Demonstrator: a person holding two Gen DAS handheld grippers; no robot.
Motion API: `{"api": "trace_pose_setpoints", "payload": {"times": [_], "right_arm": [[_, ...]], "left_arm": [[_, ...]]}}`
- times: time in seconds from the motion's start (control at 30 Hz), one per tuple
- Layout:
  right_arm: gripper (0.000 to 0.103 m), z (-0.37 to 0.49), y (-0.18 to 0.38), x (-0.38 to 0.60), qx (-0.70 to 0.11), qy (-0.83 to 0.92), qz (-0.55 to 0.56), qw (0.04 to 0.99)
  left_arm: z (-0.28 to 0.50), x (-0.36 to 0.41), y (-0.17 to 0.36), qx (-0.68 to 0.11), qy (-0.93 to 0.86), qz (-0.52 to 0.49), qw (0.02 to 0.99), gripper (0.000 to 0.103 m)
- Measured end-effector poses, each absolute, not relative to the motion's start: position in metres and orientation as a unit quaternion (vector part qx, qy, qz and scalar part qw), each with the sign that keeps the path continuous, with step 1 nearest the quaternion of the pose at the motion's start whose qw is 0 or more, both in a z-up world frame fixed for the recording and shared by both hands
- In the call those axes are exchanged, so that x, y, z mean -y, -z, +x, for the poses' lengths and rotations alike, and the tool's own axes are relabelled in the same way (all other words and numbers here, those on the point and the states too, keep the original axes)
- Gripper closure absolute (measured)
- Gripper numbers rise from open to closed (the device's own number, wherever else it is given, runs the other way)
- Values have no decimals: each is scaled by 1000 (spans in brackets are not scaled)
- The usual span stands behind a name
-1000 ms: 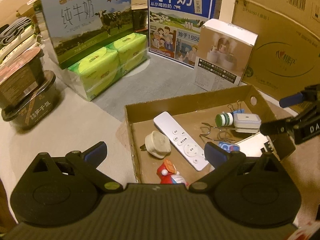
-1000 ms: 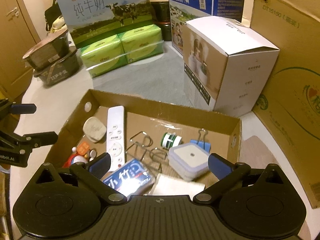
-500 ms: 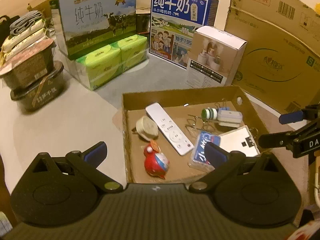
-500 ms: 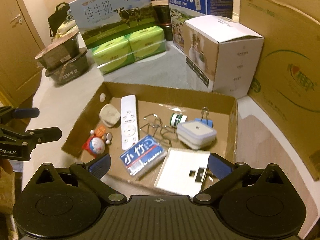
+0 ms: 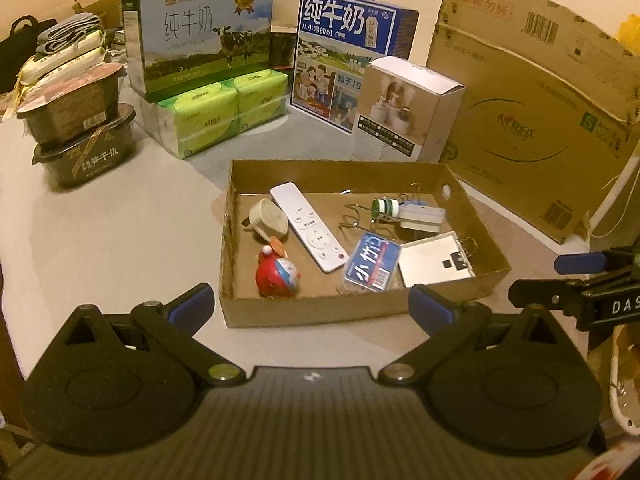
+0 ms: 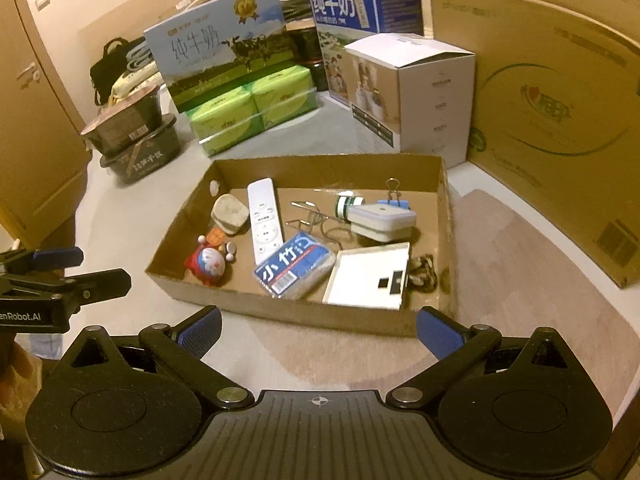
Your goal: Organize rigid objects
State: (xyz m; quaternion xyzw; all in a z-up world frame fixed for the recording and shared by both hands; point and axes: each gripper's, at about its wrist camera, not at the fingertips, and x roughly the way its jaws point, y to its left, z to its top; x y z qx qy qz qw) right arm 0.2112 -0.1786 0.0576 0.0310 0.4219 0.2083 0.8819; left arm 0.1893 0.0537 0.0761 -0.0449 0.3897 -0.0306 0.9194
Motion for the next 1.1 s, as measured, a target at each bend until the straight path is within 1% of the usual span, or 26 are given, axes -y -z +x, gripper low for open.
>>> {"api": "trace_pose_setpoints", "payload": {"times": [0.13,0.37,0.73,1.1], "right_arm": [[1,188,-58,187,-397,-194,36,896],[1,158,-52,200,-378,-177,55,907],[1,111,-52,202,-348,-164,40,922],[1,72,-36,207,-348,-146,56,924]], "left_arm": [[169,-46,-74,-385,22,-52,921,1],[138,-41,-65,-385,13,-70,920,1],[102,-30,-59,-379,1,-64,923,1],[72,-22,-49,-379,2,-59,924,1]]}}
